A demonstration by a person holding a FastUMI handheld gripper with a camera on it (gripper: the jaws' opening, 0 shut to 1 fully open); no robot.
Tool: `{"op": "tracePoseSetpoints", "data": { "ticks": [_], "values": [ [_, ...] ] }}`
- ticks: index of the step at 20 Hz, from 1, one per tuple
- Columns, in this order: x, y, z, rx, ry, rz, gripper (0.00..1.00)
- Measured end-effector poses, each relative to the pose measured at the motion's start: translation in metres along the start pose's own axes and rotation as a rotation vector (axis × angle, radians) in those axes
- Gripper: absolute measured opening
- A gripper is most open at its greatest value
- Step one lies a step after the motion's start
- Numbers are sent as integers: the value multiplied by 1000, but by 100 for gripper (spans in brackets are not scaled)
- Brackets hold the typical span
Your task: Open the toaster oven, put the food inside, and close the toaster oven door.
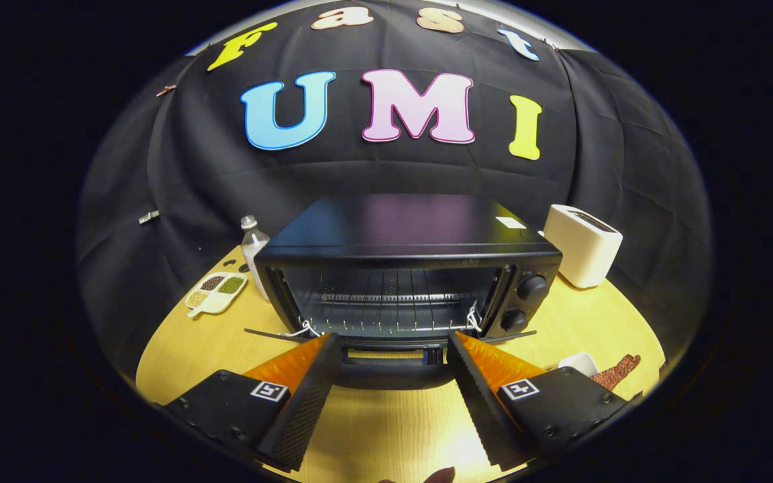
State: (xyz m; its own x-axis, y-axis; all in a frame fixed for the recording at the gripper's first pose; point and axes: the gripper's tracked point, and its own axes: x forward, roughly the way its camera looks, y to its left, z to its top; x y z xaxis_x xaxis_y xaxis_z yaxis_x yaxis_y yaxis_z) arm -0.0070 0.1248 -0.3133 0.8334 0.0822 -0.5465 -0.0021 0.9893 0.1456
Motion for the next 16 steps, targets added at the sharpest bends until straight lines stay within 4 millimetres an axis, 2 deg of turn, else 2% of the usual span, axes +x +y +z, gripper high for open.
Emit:
{"op": "tracePoseSetpoints", "data": {
  "ticks": [3, 7, 8, 11, 16],
  "values": [
    [-8, 0, -24, -13, 48, -6, 99],
    [-18, -2, -83, -41, 193, -3, 99],
    [-15, -4, -92, -55, 215, -4, 99],
    [-14, -9, -106, -100, 241, 11, 98],
    [-15, -10, -106, -89, 245, 29, 99]
  ]
}}
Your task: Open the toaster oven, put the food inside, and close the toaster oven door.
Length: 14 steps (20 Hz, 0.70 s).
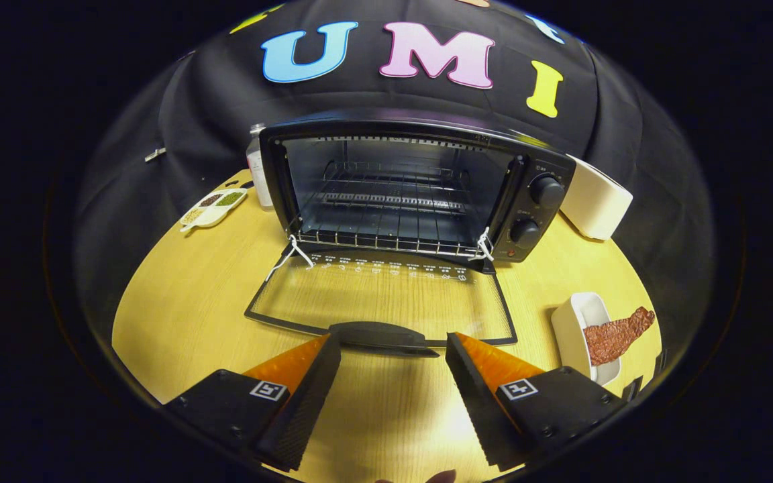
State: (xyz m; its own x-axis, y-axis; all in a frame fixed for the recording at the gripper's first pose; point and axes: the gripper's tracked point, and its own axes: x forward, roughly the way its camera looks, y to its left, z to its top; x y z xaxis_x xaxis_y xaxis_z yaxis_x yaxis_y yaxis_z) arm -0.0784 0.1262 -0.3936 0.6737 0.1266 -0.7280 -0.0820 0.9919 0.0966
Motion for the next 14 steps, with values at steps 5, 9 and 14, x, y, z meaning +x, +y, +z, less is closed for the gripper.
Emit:
{"op": "tracePoseSetpoints", "data": {
  "ticks": [5, 9, 14],
  "values": [
    [-15, -10, 11, 18, -13, 50, 98],
    [-42, -28, 17, -1, -30, 109, 98],
    [-76, -71, 19, -5, -26, 158, 98]
  ]
}}
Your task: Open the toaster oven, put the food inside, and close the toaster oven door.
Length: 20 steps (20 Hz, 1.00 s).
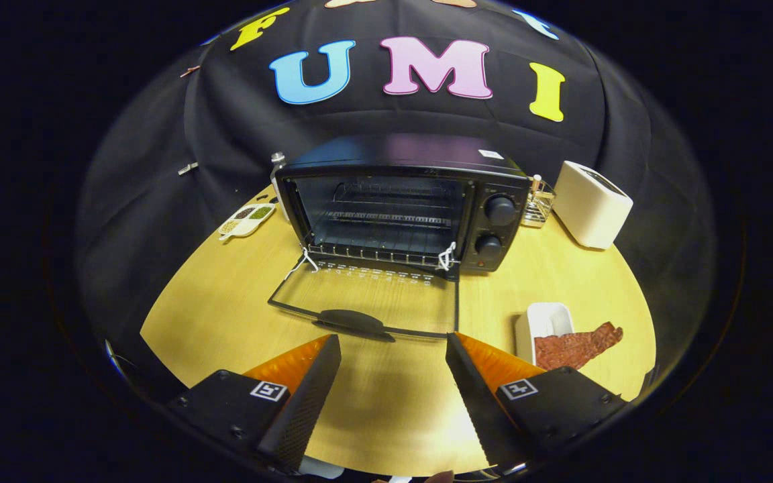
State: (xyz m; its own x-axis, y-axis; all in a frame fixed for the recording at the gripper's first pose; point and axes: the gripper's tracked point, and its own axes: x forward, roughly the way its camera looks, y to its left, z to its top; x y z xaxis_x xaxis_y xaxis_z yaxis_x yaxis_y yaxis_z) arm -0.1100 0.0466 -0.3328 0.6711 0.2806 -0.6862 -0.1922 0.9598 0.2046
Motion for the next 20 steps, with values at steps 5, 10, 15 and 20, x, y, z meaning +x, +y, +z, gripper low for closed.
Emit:
{"op": "tracePoseSetpoints", "data": {
  "ticks": [5, 10, 15, 20],
  "values": [
    [-35, -59, 16, 4, -28, -14, 98],
    [-53, -117, 25, 3, -19, -25, 98],
    [-50, -174, 21, 42, 61, 24, 98],
    [-30, -223, 12, 74, 179, 91, 99]
  ]
}}
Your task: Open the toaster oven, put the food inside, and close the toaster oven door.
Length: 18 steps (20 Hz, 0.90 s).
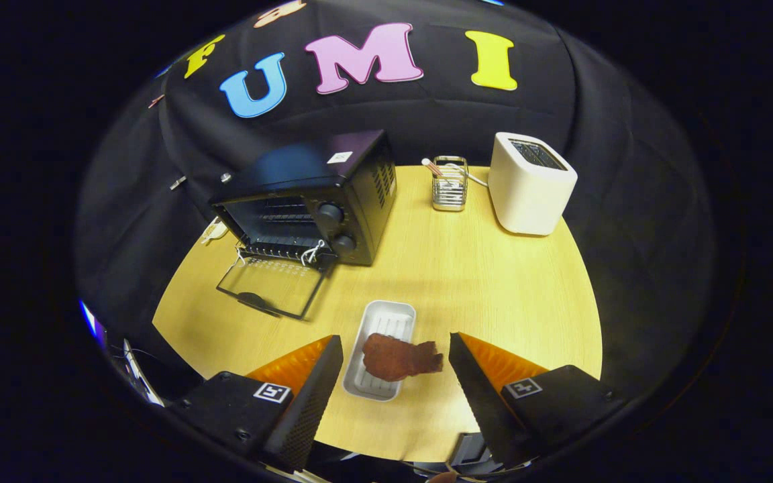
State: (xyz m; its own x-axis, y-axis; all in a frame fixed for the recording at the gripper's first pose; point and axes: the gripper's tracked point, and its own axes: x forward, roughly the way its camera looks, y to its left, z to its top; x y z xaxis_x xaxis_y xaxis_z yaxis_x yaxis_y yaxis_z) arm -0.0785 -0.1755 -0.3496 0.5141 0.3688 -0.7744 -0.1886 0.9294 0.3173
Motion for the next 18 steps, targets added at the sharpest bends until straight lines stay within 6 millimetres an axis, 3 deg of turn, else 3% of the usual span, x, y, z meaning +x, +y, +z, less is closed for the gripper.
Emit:
{"op": "tracePoseSetpoints", "data": {
  "ticks": [5, 8, 10, 13, 14, 15, 16, 18],
  "values": [
    [36, -29, -22, 25, 144, 49, 98],
    [56, -21, -36, 65, 240, 125, 95],
    [64, -8, -45, 109, 297, 188, 79],
    [71, -7, -50, 107, 330, 212, 35],
    [67, -4, -45, 126, 323, 237, 33],
    [62, -3, -42, 145, 318, 243, 22],
    [60, -5, -41, 146, 307, 235, 17],
    [54, -6, -36, 146, 280, 209, 12]
  ]
}}
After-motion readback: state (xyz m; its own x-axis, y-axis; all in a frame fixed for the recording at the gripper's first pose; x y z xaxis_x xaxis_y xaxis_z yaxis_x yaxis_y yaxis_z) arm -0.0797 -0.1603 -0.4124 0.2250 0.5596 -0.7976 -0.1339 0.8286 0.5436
